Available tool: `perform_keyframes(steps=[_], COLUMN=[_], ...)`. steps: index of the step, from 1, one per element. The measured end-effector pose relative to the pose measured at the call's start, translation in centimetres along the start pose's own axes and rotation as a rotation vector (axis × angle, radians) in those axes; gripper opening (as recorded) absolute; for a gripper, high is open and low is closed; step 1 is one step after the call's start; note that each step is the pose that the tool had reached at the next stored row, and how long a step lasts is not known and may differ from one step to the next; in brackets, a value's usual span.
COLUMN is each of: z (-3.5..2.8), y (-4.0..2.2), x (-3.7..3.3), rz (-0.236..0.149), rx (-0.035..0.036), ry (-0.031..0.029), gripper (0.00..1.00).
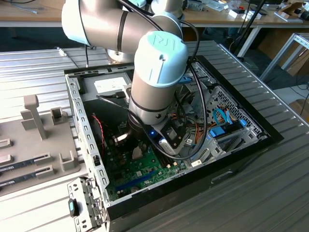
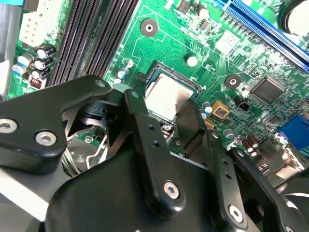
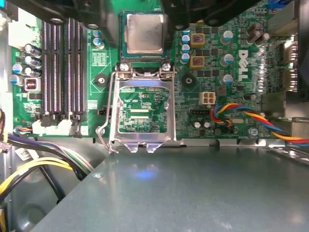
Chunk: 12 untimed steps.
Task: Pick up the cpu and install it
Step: 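Place the cpu into insertion slot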
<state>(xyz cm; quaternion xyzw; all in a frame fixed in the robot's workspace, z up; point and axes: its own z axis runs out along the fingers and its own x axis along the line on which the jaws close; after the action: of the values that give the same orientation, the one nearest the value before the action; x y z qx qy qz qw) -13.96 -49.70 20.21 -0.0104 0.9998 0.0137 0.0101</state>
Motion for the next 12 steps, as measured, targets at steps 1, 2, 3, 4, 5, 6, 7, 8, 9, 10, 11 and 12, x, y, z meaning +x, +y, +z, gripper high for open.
perform_keyframes(steps=[1,2,3,4,5,6,7,8,9,10,11,12], z=[-0.01,-0.01,-0.03,-0.36,-0.6,-0.85,-1.3,-1.46,-1.6,-1.82,-1.86,-1.87], y=[0.0,0.0,0.0,0.01,0.02,0.02,0.04,0.05,0.06,0.1,0.13,0.15], x=[0.0,0.0,0.0,-0.01,-0.01,-0.02,-0.03,-0.03,-0.04,-0.04,-0.09,-0.38], rz=[0.0,0.0,0.0,0.0,0.0,0.0,0.0,0.0,0.0,0.0,0.0,0.0], rx=[0.0007,0.0013,0.0017,0.0013,0.0014,0.0013,0.0013,0.0013,0.0013,0.0013,0.0012,0.0012], ry=[0.0001,0.0001,0.0001,0.0,0.0,0.0,0.0,-0.0001,0.0,0.0,0.0,0.0007], gripper=[0.53,0.53,0.53,0.53,0.53,0.53,0.53,0.53,0.53,0.53,0.51,0.44])
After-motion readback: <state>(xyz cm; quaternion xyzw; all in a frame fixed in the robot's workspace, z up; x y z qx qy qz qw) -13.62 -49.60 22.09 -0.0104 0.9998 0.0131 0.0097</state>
